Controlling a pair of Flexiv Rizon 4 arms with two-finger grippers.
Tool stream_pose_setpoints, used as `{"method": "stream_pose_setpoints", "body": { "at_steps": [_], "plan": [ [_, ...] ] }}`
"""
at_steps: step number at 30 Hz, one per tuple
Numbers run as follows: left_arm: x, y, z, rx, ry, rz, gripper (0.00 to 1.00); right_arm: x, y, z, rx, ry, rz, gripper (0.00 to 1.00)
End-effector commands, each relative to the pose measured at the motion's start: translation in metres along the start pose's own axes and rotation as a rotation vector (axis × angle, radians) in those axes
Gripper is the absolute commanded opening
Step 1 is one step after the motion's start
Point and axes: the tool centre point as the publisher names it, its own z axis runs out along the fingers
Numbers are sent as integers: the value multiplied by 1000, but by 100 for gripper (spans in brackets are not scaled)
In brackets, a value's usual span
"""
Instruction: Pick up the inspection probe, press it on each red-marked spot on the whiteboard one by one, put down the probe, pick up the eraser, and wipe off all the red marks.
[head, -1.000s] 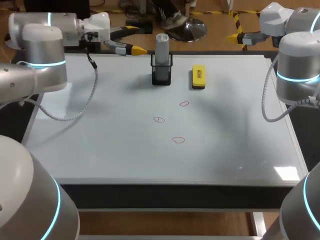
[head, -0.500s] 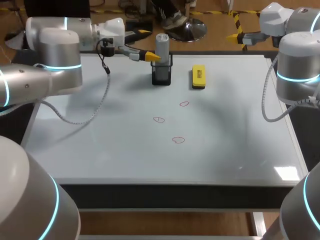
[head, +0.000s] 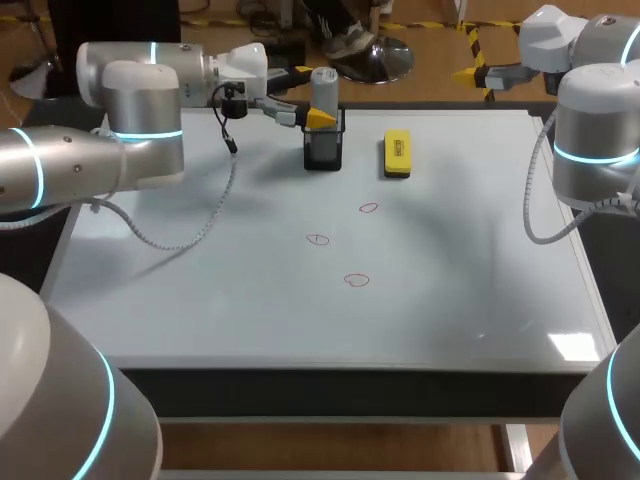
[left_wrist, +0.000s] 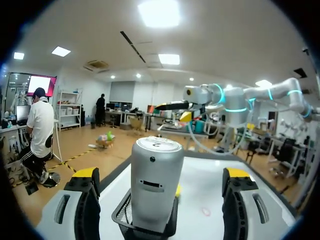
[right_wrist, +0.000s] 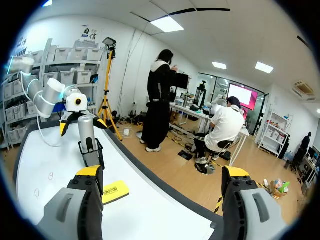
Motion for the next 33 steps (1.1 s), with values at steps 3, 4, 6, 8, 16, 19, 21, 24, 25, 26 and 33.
{"method": "stream_pose_setpoints", "body": {
  "at_steps": [3, 4, 6, 8, 16, 19, 21, 24, 25, 26, 33],
  "plan": [
    [-13, 4, 11, 5, 30, -1, 100, 0, 0, 0, 1, 1, 0, 100],
    [-14, 5, 11, 5, 32, -1, 100, 0, 0, 0, 1, 1, 0, 100],
    [-16, 5, 12, 6, 32, -1, 100, 0, 0, 0, 1, 1, 0, 100],
    [-18, 5, 11, 9, 29, -2, 100, 0, 0, 0, 1, 1, 0, 100],
    [-22, 5, 14, 2, 29, 4, 88, 0, 0, 0, 1, 1, 0, 100],
    [-22, 5, 13, 5, 26, 5, 45, 0, 0, 0, 1, 1, 0, 100],
    [-21, 4, 12, 6, 28, 7, 0, 0, 0, 0, 1, 1, 0, 100],
    [-17, 2, 9, 9, 32, 12, 0, 0, 0, 0, 1, 1, 0, 100],
    [-15, 2, 8, 10, 34, 15, 0, 0, 0, 0, 1, 1, 0, 100],
    [-14, 1, 7, 11, 36, 18, 0, 0, 0, 0, 1, 1, 0, 100],
    [-5, -5, 2, 25, 43, 36, 0, 0, 0, 0, 1, 1, 0, 100]
  ]
}}
